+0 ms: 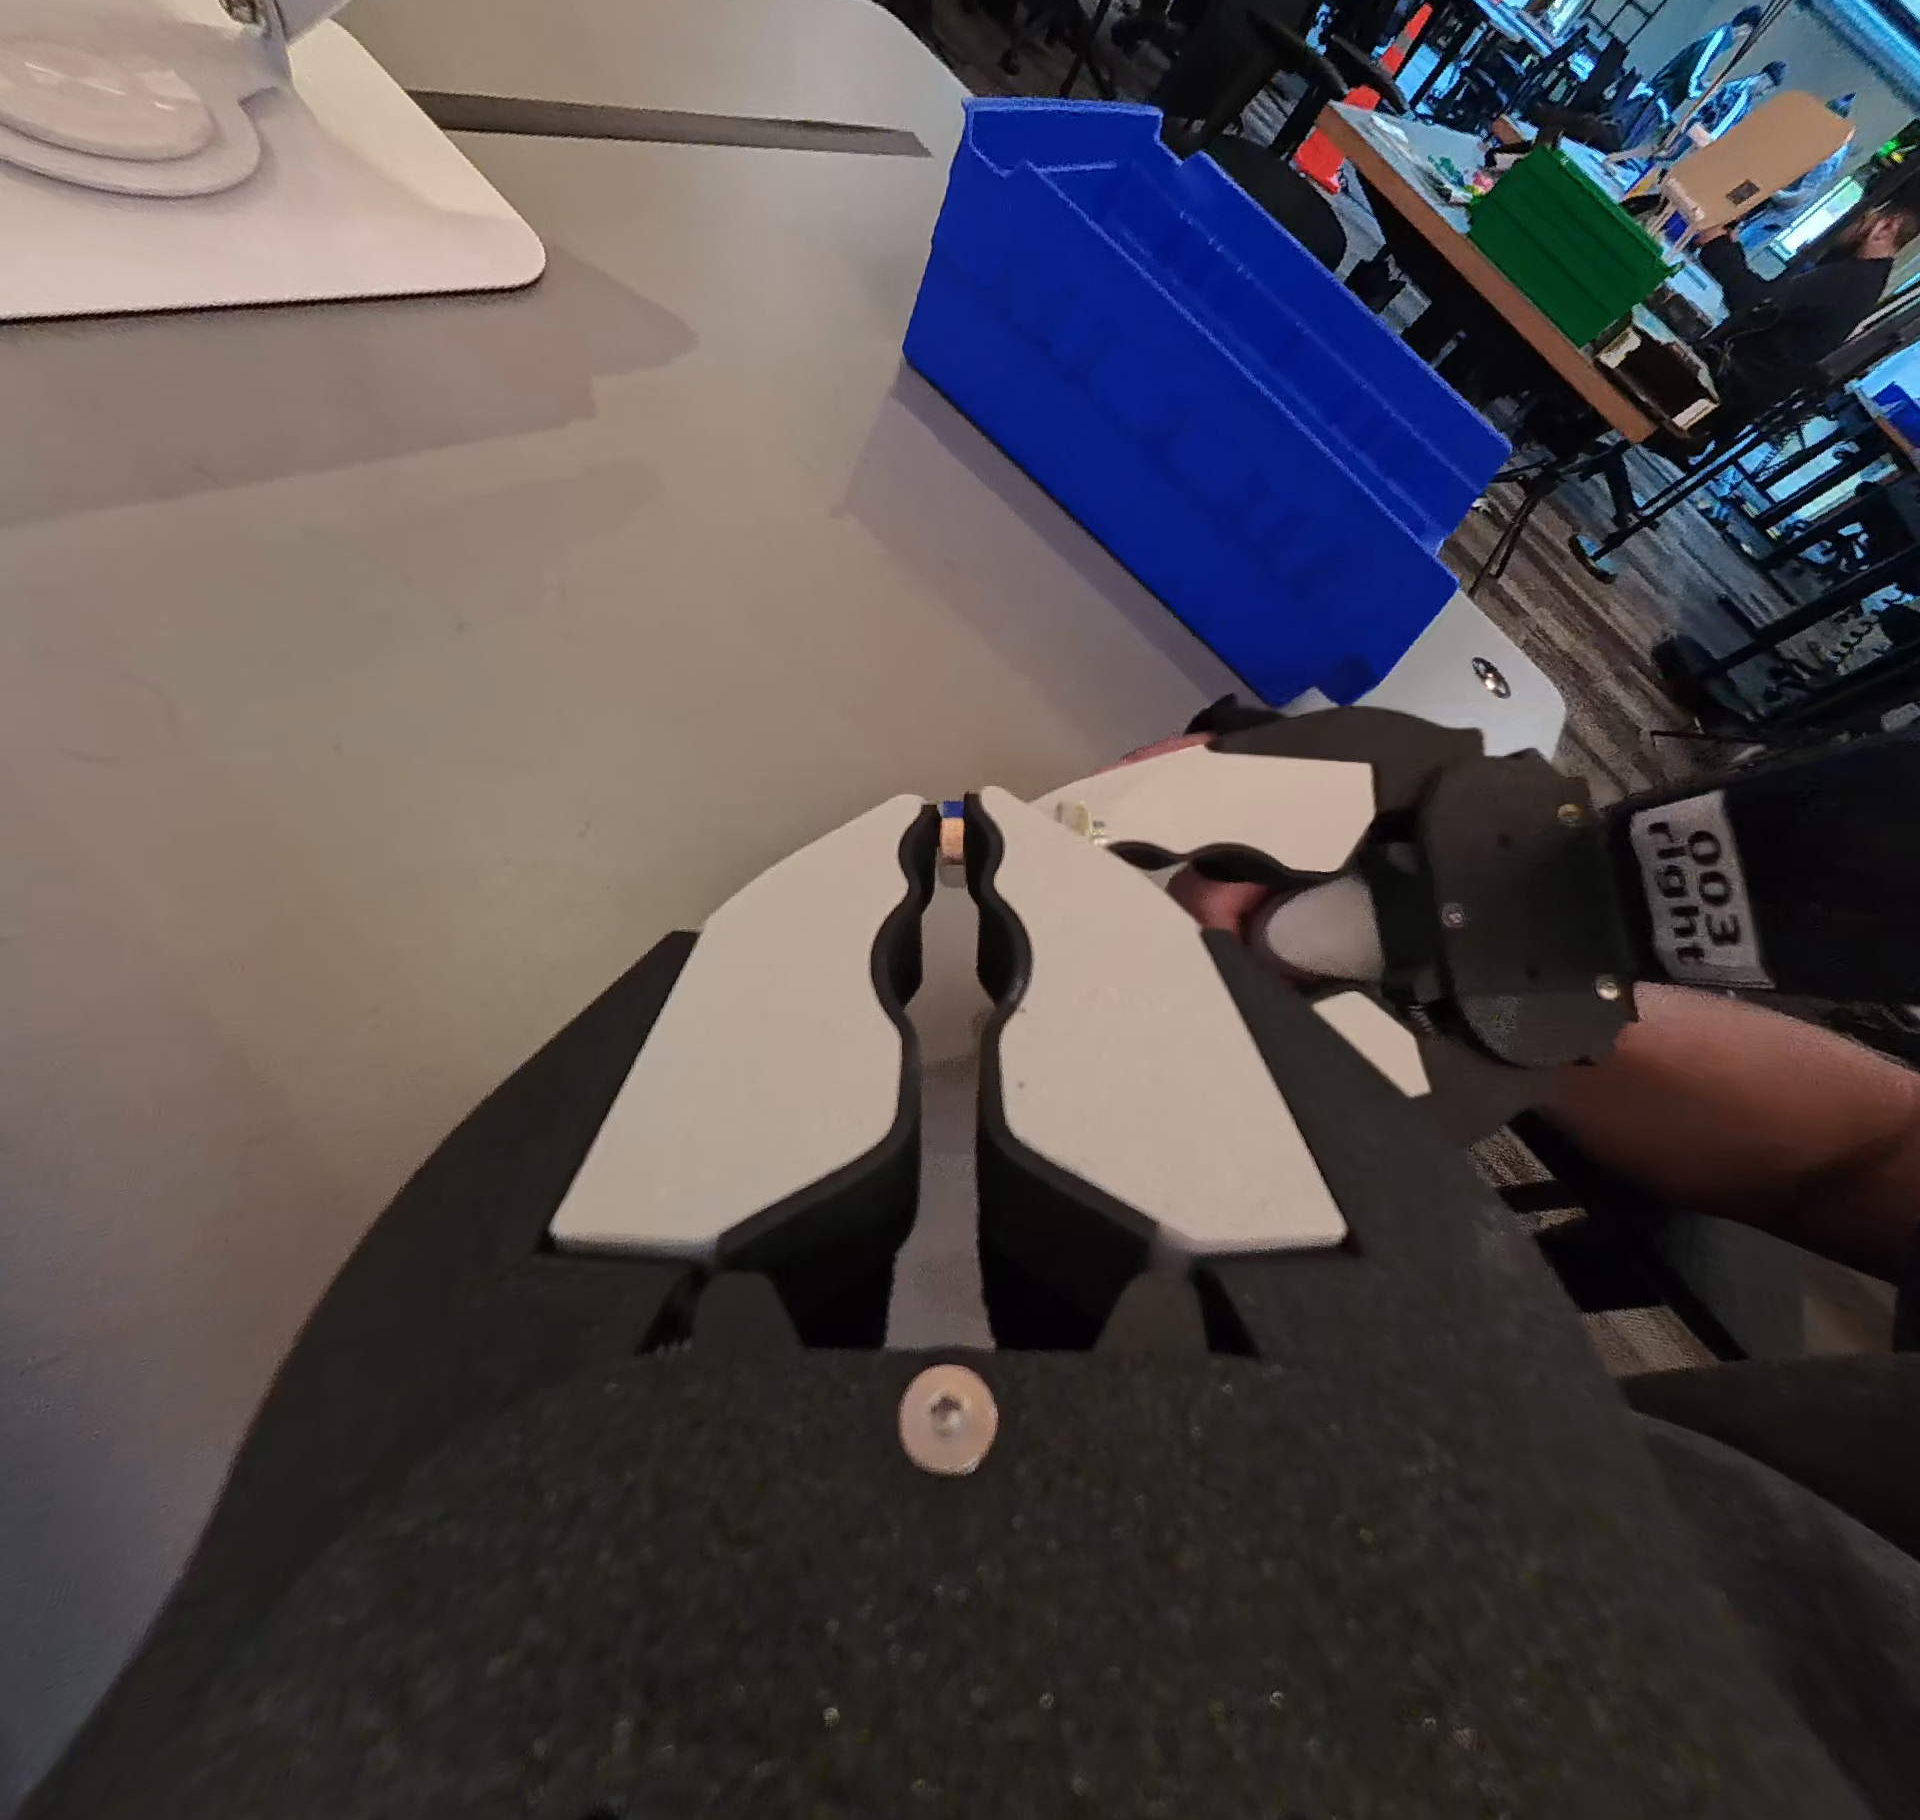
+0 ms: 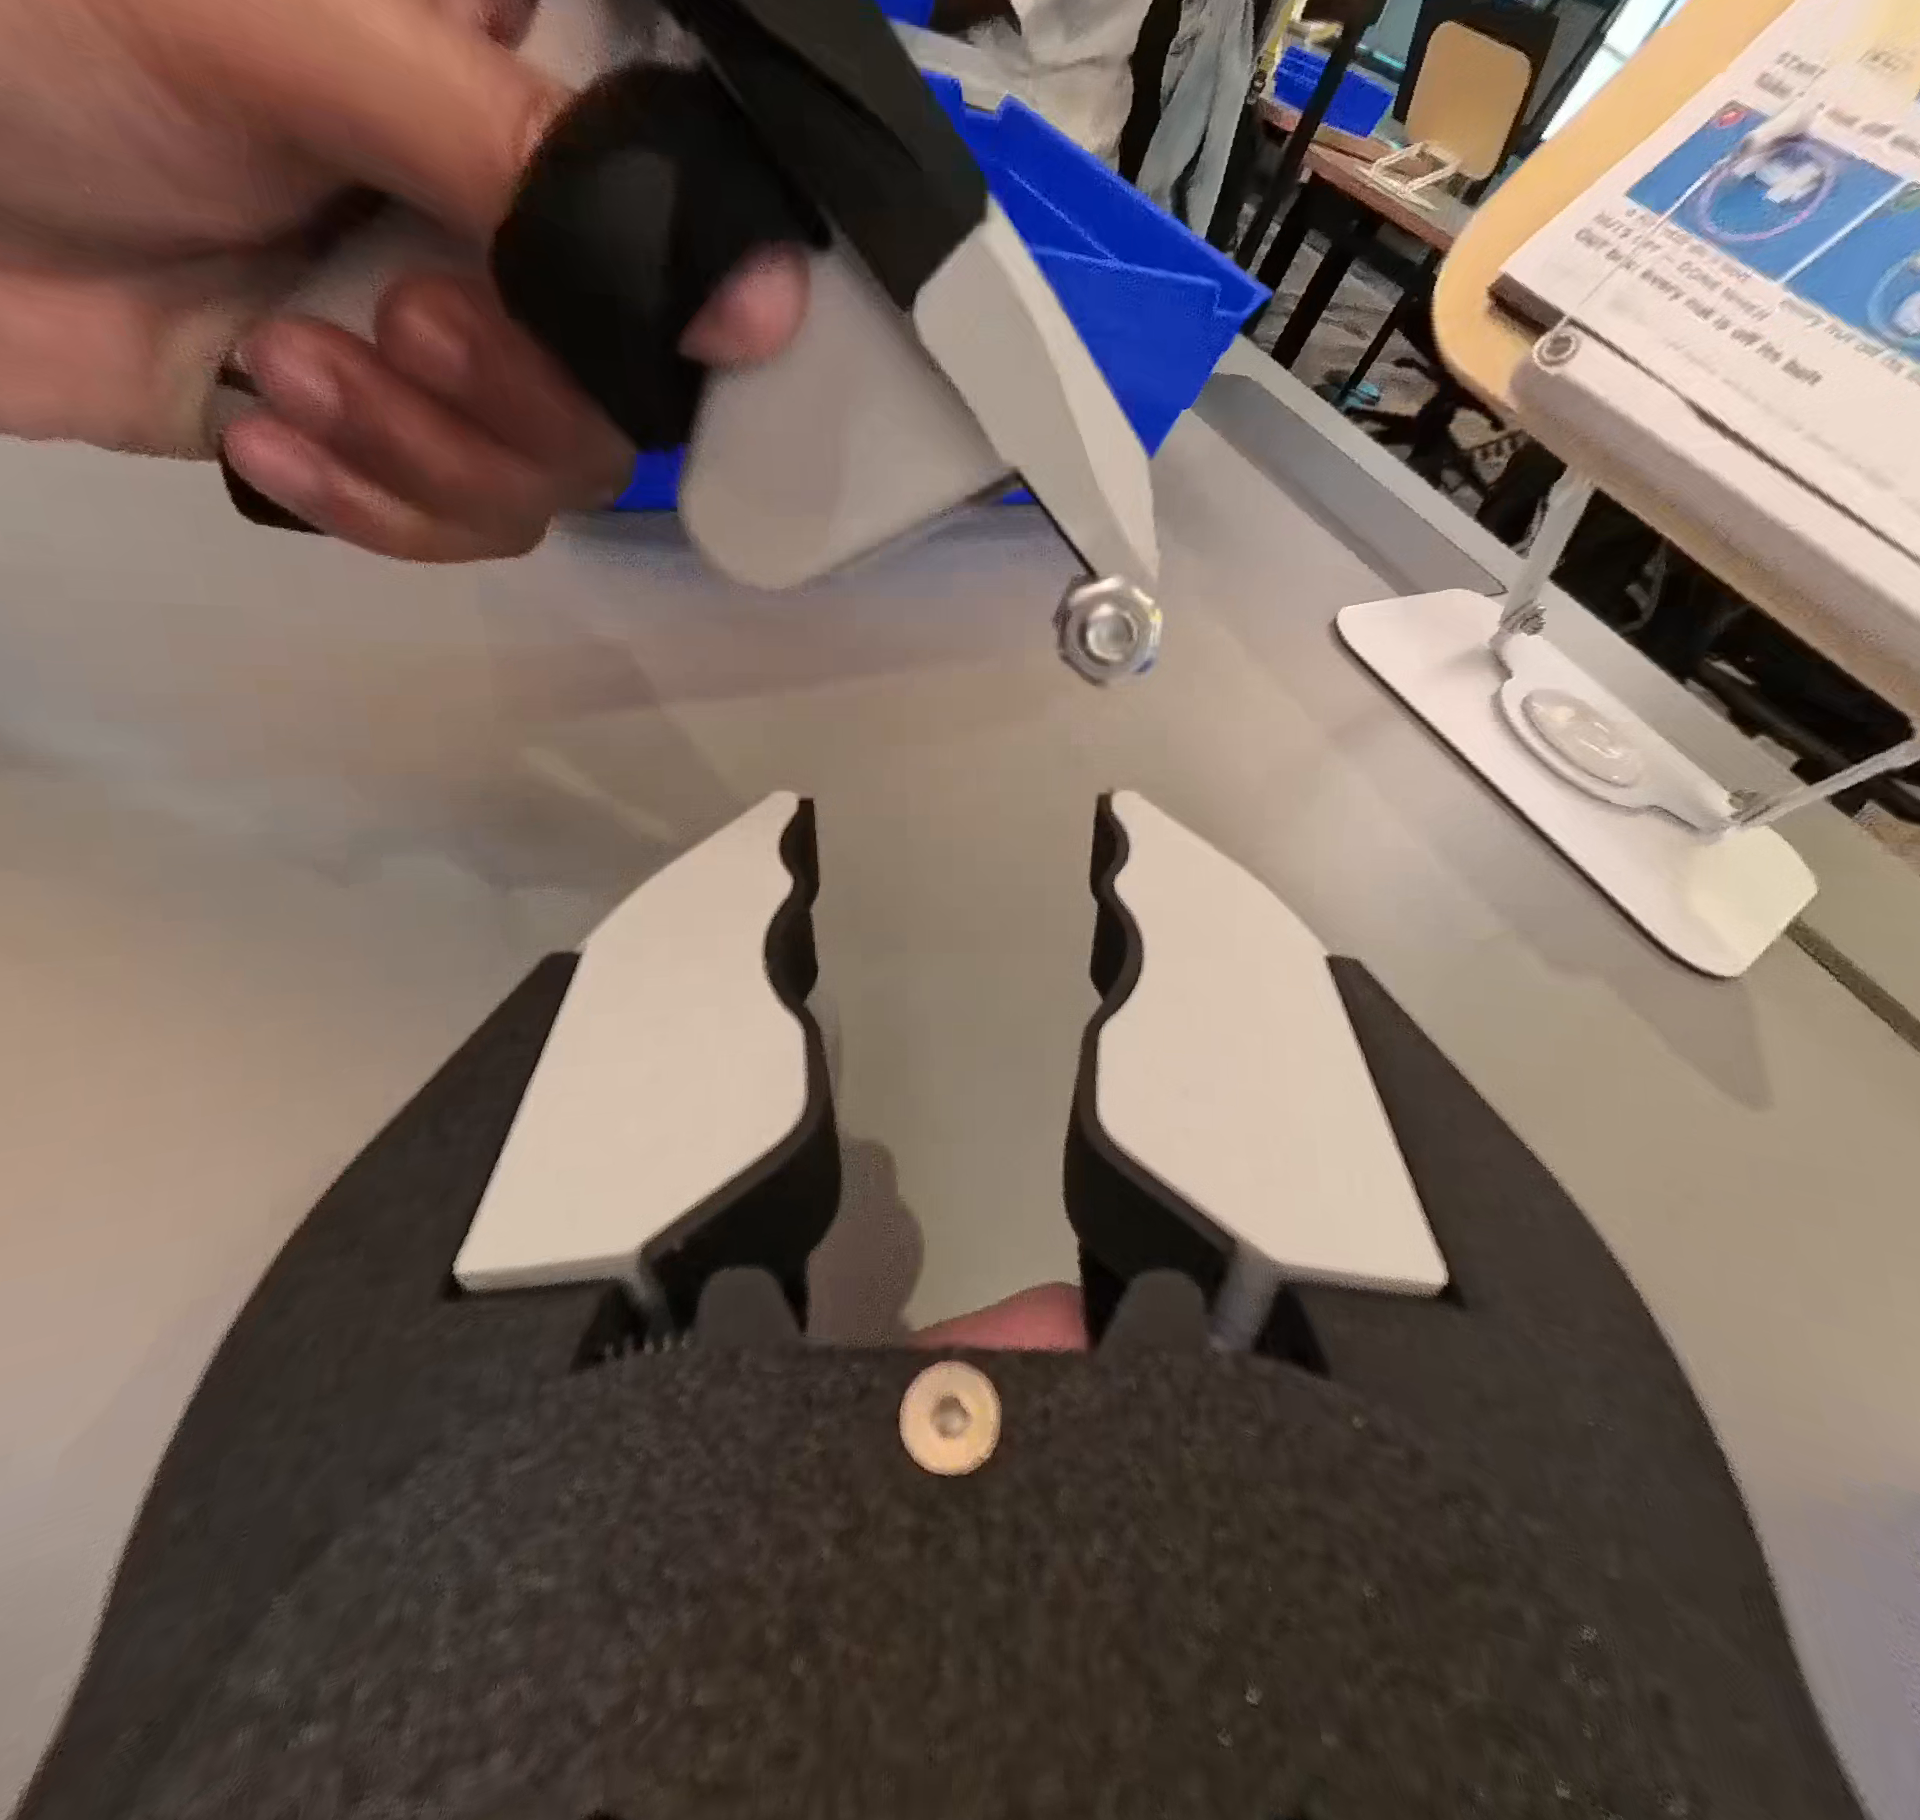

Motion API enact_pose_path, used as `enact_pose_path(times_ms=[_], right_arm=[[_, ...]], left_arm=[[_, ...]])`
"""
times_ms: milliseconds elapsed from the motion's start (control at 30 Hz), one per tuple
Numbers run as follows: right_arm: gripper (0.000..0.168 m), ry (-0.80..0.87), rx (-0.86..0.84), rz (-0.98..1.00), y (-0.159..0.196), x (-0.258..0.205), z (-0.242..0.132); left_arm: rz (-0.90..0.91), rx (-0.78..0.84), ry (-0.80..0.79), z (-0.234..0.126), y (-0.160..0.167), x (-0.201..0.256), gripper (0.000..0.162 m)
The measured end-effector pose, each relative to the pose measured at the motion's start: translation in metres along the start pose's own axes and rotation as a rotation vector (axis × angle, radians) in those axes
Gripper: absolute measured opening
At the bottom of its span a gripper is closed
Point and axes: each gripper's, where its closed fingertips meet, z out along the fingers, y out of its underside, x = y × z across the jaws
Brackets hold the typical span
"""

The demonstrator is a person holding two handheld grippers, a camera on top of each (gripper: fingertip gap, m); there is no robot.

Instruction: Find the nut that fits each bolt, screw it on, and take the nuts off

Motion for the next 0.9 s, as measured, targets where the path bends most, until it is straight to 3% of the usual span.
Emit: enact_pose_path(times_ms=[200,433,700,800,900], right_arm=[[0.048,0.033,0.100,-0.024,-0.039,0.006,-0.012],[0.046,-0.014,-0.024,-0.021,0.006,-0.006,0.000],[0.042,0.040,-0.007,0.014,-0.001,0.013,-0.007],[0.032,0.110,0.074,-0.023,-0.021,0.019,-0.016],[0.035,0.133,0.063,-0.060,-0.029,0.016,-0.015]], left_arm=[[-0.001,-0.021,0.001,0.003,0.005,-0.001,0.004],[-0.007,-0.006,0.016,-0.002,-0.001,0.001,0.004],[0.017,-0.002,0.001,-0.006,-0.004,0.001,0.004],[0.011,-0.015,0.012,-0.004,-0.001,0.003,0.004],[0.012,-0.027,0.016,-0.001,0.003,0.005,0.004]])
